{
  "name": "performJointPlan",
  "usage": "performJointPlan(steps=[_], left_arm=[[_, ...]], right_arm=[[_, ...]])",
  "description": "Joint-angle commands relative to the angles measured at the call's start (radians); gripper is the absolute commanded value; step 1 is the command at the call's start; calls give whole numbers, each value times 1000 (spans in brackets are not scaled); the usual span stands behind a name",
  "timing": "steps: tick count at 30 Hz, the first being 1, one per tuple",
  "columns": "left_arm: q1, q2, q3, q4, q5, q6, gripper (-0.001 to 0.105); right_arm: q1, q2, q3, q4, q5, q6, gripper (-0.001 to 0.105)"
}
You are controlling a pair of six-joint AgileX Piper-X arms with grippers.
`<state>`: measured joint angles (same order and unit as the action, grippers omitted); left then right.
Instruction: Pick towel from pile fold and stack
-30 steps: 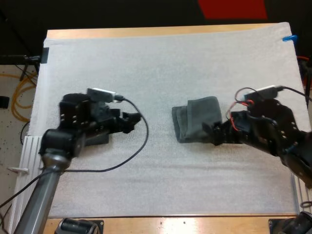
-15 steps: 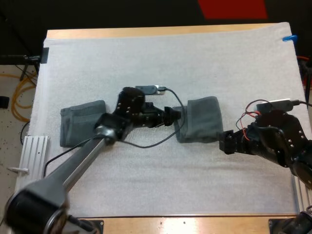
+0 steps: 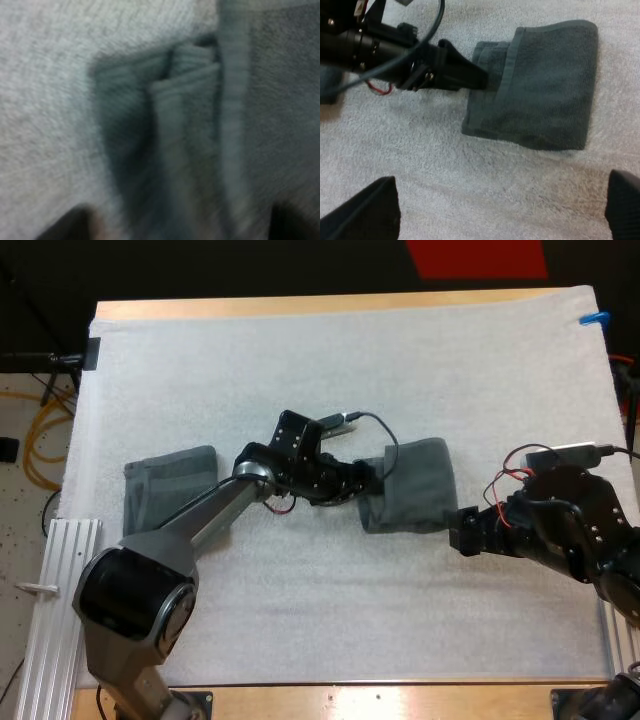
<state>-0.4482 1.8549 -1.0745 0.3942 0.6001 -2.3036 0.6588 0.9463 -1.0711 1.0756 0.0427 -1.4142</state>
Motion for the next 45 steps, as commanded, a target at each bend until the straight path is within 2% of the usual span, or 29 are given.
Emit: performJointPlan(steps=[1, 9, 11, 13, 14, 16, 18, 23, 26, 28, 29, 31, 35, 37, 40, 45], left_arm=[[-14, 8, -12, 5, 43, -11, 70], [-83, 28, -32, -19, 56, -55, 69], [-98, 31, -34, -26, 56, -55, 65], [-107, 36, -43, -26, 56, -55, 50], [-109, 36, -44, -26, 56, -55, 46], [-110, 36, -44, -32, 56, -55, 21], [-110, 36, -44, -33, 56, -53, 2], [-110, 27, -49, -31, 54, -10, 0], [-99, -9, -63, 29, 12, 78, 0], [-78, -57, -80, 112, -25, 195, 0], [-72, -67, -84, 142, -39, 219, 0], [-30, -121, -103, 264, -105, 351, 0], [56, -196, -126, 435, -221, 522, 0], [127, -240, -137, 522, -307, 612, 0], [214, -294, -145, 598, -389, 699, 0], [346, -366, -145, 626, -420, 723, 0]], right_arm=[[-4, -6, -2, -1, 4, 5, 81], [-4, -6, -2, -1, 4, 5, 81], [-4, -6, -2, -1, 4, 5, 81], [-4, -6, -2, -1, 4, 5, 81], [-4, -6, -2, -1, 4, 5, 81], [-4, -6, -2, -1, 4, 5, 81], [-4, -6, -2, -1, 4, 5, 81], [-4, -6, -2, -1, 4, 5, 81], [-4, -6, -2, -1, 4, 5, 81], [-4, -6, -2, -3, 4, 5, 81], [-4, -6, -2, -4, 4, 5, 81], [-4, -6, -2, -10, 4, 5, 81], [-4, -6, -2, -31, 4, 5, 81], [-4, -6, -2, -37, 4, 5, 81], [-4, -6, -2, -45, 4, 5, 81], [-4, -6, -2, -47, 4, 5, 81]])
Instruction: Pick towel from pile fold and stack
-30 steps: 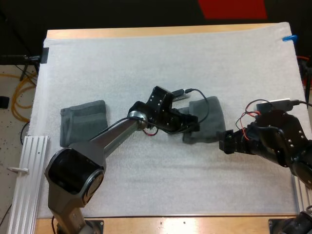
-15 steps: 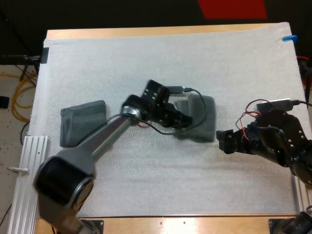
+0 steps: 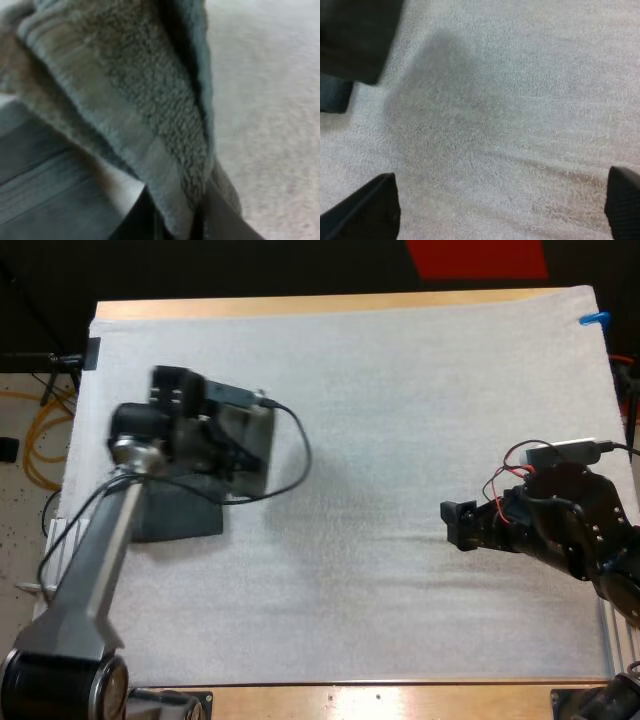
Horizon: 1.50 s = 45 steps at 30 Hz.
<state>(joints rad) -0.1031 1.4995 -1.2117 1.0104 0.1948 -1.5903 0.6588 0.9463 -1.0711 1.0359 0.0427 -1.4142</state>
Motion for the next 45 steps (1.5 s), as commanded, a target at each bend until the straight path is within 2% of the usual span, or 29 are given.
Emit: performJointPlan(steps=[1, 7, 14, 17, 19, 23, 30, 35, 38, 43, 45], left_arm=[[33, -22, -7, 9, -14, 17, 0], [148, -32, -5, 21, -12, 28, 0], [201, -10, 8, 64, -10, 48, 0], [218, 18, 18, 72, 29, 38, 0], [242, 42, 23, 72, 83, -1, 0], [294, 78, 22, 72, 101, -32, 0], [388, 133, 22, 88, 44, 2, 0], [402, 148, 22, 88, -82, 44, 1], [402, 148, 22, 88, -95, 56, 10], [402, 150, 22, 88, -97, 62, 41], [402, 150, 22, 86, -119, 62, 46]], right_arm=[[-4, -6, -2, -8, 4, 3, 81], [-4, -6, -2, -8, 4, 3, 81], [-4, -6, -2, -8, 4, 3, 81], [-4, -6, -2, -8, 4, 3, 81], [-4, -6, -2, -8, 4, 3, 81], [-4, -6, -2, -8, 4, 3, 81], [-4, -6, -2, -8, 4, 3, 81], [-4, -6, -2, -8, 4, 3, 81], [-4, -6, -2, -8, 4, 3, 81], [-4, -6, -2, -8, -2, 1, 81], [-4, -6, -2, -8, -2, 0, 81]])
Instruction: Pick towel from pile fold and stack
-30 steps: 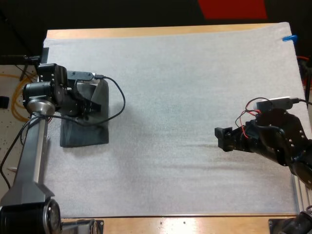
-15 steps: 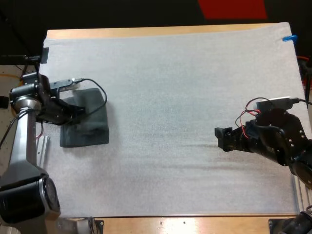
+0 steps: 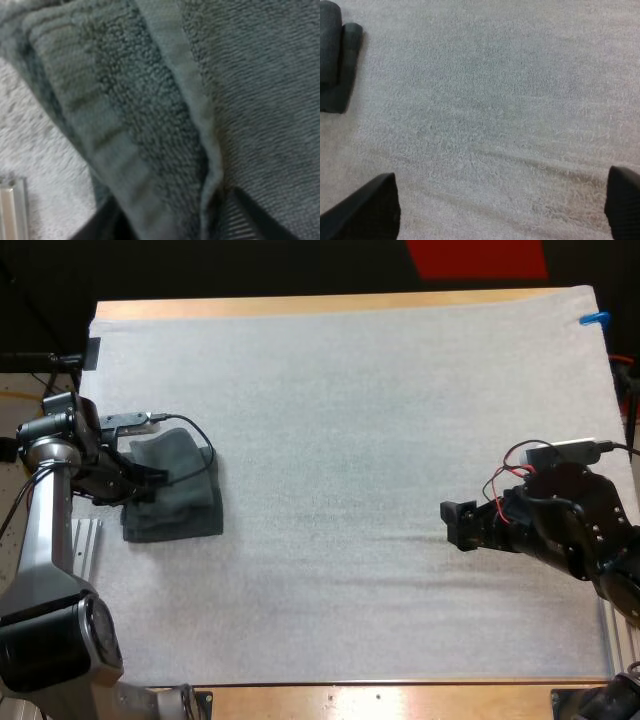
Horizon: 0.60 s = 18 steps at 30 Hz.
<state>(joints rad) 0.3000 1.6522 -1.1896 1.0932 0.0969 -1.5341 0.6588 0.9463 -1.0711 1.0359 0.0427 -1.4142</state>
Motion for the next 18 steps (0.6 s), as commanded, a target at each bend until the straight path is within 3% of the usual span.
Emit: performJointPlan(steps=[1, 2, 6, 9, 14, 16, 18], left_arm=[[-1, -4, 0, 4, -50, 5, 46], [-1, -6, -2, 3, -66, 3, 46], [-3, -59, -3, -27, -272, -16, 46], [-6, -130, -3, -54, -309, -18, 46], [-6, -281, -3, -57, -212, -39, 46], [-8, -361, -3, -57, -96, -39, 46], [-19, -423, -3, -57, -29, -39, 46]], right_arm=[[-4, -6, -2, -8, -2, -2, 81], [-4, -6, -2, -8, -2, -2, 81], [-4, -6, -2, -8, -2, -1, 81], [-4, -6, -2, -8, -2, -1, 81], [-4, -6, -2, -8, -2, -1, 81], [-4, -6, -2, -10, -19, -1, 81], [-4, -6, -2, -16, -25, -2, 81]])
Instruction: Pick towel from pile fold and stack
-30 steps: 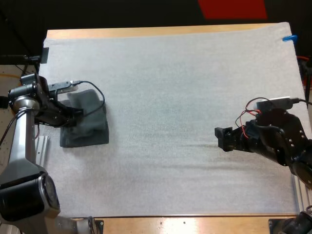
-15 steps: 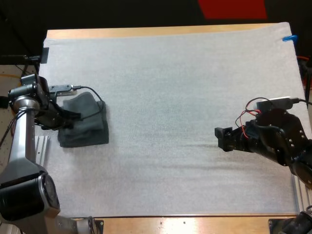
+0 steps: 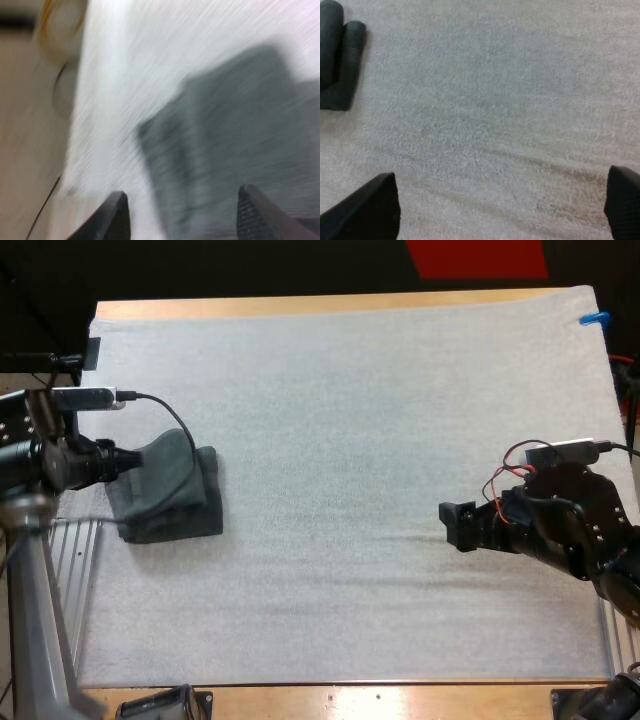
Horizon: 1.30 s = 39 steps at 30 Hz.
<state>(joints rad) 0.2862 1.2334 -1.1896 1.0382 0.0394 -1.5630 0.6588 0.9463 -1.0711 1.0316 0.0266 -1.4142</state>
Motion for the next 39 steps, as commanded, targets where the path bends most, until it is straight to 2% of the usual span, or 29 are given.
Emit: performJointPlan(steps=[1, 8, 11, 14, 16, 18, 25, 27, 29, 32, 39], left_arm=[[-21, -49, -3, -2, 58, -10, 46], [-149, -254, -3, -2, 64, -10, 46], [-200, -310, -3, -2, 64, -10, 46], [-247, -354, -3, 23, 64, -10, 46], [-266, -376, -3, 49, 64, -10, 46], [-268, -391, 5, 57, 63, -10, 46], [-268, -470, 70, 54, 62, -7, 46], [-268, -489, 86, 48, 62, -3, 46], [-268, -514, 100, 39, 62, -3, 46], [-268, -559, 119, 32, 62, -3, 46], [-319, -771, 210, 1, 62, 28, 46]], right_arm=[[-4, -6, -2, -20, -9, -4, 81], [-12, -4, -2, -121, -9, -79, 81], [-67, 9, -2, -138, -8, -97, 81], [-171, 26, -2, -138, -62, -147, 81], [-287, 31, -2, -136, -139, -177, 81], [-379, 31, -2, -130, -163, -201, 81], [-685, -23, -2, -31, -189, -345, 81], [-728, -58, -2, -14, -173, -349, 81], [-750, -94, -2, -9, -170, -364, 81], [-746, -167, -2, 8, -109, -403, 81], [-746, -440, -2, 65, -109, -407, 81]])
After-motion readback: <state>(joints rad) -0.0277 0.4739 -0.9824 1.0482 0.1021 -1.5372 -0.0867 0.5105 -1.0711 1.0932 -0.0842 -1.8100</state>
